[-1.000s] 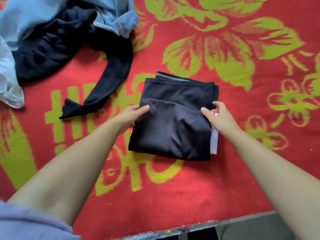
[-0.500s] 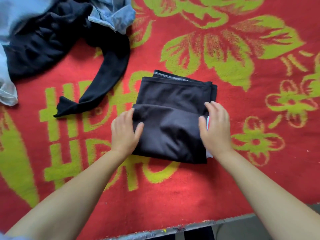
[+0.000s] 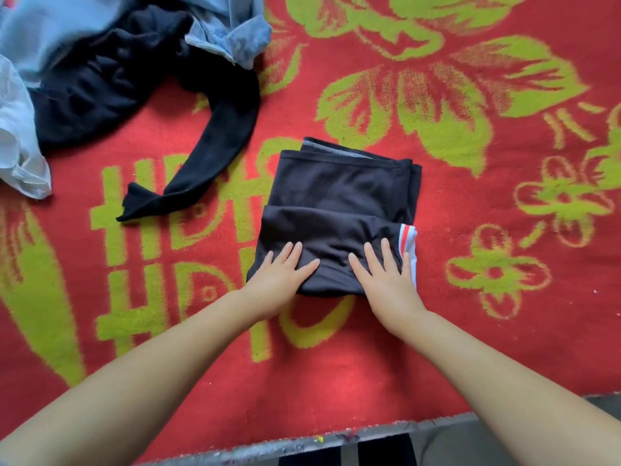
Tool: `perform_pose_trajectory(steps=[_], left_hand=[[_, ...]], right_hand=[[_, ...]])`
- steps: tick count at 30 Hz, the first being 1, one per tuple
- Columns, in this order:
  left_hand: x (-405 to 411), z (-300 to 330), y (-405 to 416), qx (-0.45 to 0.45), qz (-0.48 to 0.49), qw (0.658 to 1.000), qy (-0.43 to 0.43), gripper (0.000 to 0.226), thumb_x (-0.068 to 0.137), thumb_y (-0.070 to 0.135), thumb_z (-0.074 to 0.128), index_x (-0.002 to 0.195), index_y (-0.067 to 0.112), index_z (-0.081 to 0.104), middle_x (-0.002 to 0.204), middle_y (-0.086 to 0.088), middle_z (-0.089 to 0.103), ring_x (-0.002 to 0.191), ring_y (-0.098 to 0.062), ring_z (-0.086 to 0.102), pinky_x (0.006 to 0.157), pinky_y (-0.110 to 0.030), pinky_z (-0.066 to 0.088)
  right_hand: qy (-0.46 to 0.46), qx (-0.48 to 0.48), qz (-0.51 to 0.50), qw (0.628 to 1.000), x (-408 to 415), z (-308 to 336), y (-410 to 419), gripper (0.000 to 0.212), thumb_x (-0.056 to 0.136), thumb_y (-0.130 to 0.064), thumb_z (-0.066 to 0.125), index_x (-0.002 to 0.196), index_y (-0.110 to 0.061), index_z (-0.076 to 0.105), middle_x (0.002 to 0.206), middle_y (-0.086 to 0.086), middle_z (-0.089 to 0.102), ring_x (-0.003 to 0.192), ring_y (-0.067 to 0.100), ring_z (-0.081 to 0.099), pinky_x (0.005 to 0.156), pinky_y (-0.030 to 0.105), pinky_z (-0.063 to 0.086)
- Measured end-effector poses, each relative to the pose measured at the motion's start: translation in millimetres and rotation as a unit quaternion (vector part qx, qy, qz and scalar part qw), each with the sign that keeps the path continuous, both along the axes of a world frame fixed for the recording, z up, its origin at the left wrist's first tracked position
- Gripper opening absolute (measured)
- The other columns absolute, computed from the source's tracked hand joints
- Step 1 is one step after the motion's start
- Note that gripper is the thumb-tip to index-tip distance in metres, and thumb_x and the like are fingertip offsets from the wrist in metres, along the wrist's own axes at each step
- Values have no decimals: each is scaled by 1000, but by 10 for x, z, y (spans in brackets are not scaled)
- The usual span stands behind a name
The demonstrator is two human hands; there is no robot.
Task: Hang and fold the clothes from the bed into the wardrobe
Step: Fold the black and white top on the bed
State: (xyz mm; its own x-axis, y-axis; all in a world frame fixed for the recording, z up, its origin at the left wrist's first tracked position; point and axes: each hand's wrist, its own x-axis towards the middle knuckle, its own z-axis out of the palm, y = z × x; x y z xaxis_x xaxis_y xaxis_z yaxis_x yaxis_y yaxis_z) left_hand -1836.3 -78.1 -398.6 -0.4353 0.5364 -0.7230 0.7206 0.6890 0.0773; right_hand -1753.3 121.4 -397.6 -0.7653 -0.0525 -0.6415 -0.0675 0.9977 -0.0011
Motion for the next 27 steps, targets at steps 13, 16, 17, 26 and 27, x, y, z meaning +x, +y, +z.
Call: perform_pose_trajectory(steps=[13,16,17,26,27], left_hand=[[-1537,485,284,128,238,963,0,32,86,17,56,117,11,60,110,-11,62,98,-26,55,79,-31,42],[-1259,203,332,146,220,957,123,63,93,39,51,149,20,29,149,-16,34,138,-30,30,113,-47,22],[-1074,116,341,161,186,958,146,70,92,46,49,152,23,20,156,-14,22,145,-29,18,115,-52,12],[-4,-514,205,92,126,977,143,111,83,22,57,135,33,-39,151,-14,-37,141,-36,-28,107,-69,-5],[-29,-523,250,98,139,973,153,109,84,11,54,136,34,-39,151,-14,-36,140,-37,-28,106,-69,-5]], right_hand=[[125,-161,-201,958,-1196,484,807,37,92,-10,46,128,-14,55,129,13,56,120,30,51,99,39,41],[211,-91,-155,961,-1103,346,530,59,89,-13,47,146,-18,35,155,11,25,145,28,17,115,55,15],[215,-80,-118,966,-1002,295,398,67,86,-17,50,149,-19,28,159,10,15,148,28,6,114,59,7],[73,50,-29,996,-506,-193,158,114,83,-38,66,145,-28,-28,154,19,-29,141,41,-25,107,70,-5],[73,59,-31,995,-588,-215,145,110,86,-33,63,145,-29,-29,154,20,-27,142,42,-23,107,70,-4]])
